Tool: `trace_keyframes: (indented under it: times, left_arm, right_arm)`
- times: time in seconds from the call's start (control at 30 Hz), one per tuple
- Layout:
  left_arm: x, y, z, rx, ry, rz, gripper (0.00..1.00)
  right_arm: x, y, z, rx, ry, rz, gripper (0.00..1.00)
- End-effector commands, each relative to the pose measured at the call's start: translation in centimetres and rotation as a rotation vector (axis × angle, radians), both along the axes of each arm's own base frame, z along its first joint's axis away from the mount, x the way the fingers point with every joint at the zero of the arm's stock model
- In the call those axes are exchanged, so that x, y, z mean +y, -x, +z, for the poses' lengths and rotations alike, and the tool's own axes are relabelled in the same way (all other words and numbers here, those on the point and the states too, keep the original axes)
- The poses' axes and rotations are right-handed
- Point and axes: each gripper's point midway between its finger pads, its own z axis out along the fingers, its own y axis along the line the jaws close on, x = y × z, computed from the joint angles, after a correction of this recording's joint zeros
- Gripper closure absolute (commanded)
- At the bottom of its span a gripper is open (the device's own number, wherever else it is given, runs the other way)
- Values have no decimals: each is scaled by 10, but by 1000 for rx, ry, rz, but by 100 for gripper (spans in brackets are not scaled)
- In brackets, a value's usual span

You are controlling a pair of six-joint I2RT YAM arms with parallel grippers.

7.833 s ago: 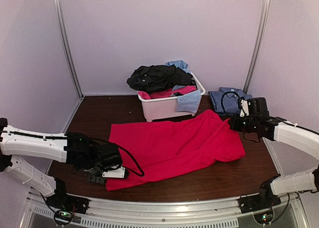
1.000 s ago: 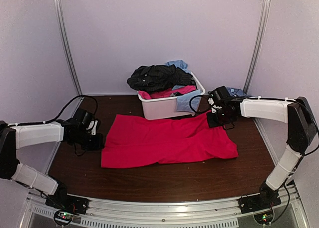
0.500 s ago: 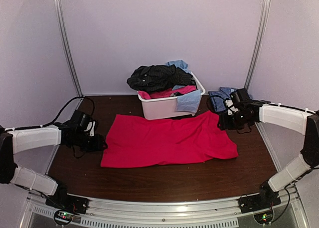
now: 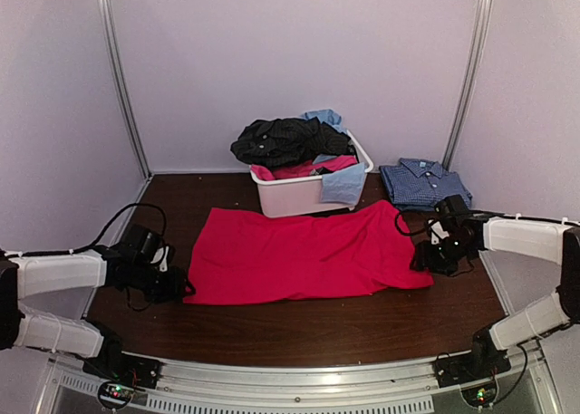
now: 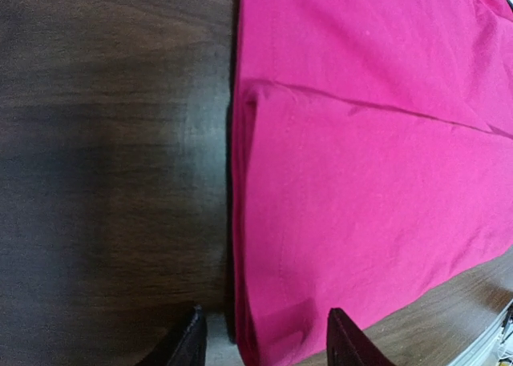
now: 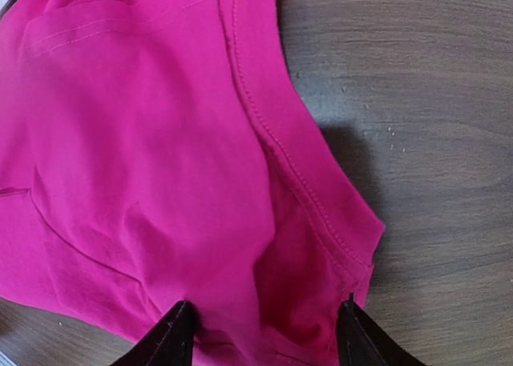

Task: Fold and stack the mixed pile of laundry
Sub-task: Smooth out the 1/3-folded T-shirt at the center of the board.

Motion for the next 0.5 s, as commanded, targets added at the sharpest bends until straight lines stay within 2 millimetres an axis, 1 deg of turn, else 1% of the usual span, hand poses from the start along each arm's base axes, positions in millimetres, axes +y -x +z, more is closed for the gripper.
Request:
trace_keyframes:
  times: [0.0, 0.07, 0.17, 0.2, 0.27, 0.3, 0.37, 0.4, 0.47]
  left_arm:
    - [-10, -6, -3, -9, 41, -2, 51]
    - [-13, -10, -4, -10, 50, -4, 59]
    - [-13, -13, -4, -3, 41, 3, 78]
    - [-12, -13, -3, -1, 35, 8, 87]
    - [-4, -11, 1, 11, -5, 27, 100]
    - [3, -11, 3, 16, -40, 41, 100]
    - [17, -12, 13, 18, -117, 70, 100]
    - [25, -8, 15, 37, -150, 79, 100]
    - [32, -7, 17, 52, -185, 93, 100]
  right_arm:
    - [-2, -2, -13, 21, -24, -46, 52]
    - [0, 4, -19, 40, -51, -64, 62]
    - [6, 12, -20, 46, -109, -90, 78]
    - [6, 14, -19, 46, -119, -101, 82]
    - [1, 20, -16, 44, -109, -130, 95]
    - [-3, 23, -14, 41, -103, -149, 100]
    - [-8, 32, -10, 40, -103, -191, 100]
    - [-8, 36, -9, 41, -115, -211, 100]
    - [-12, 48, -10, 65, -117, -244, 100]
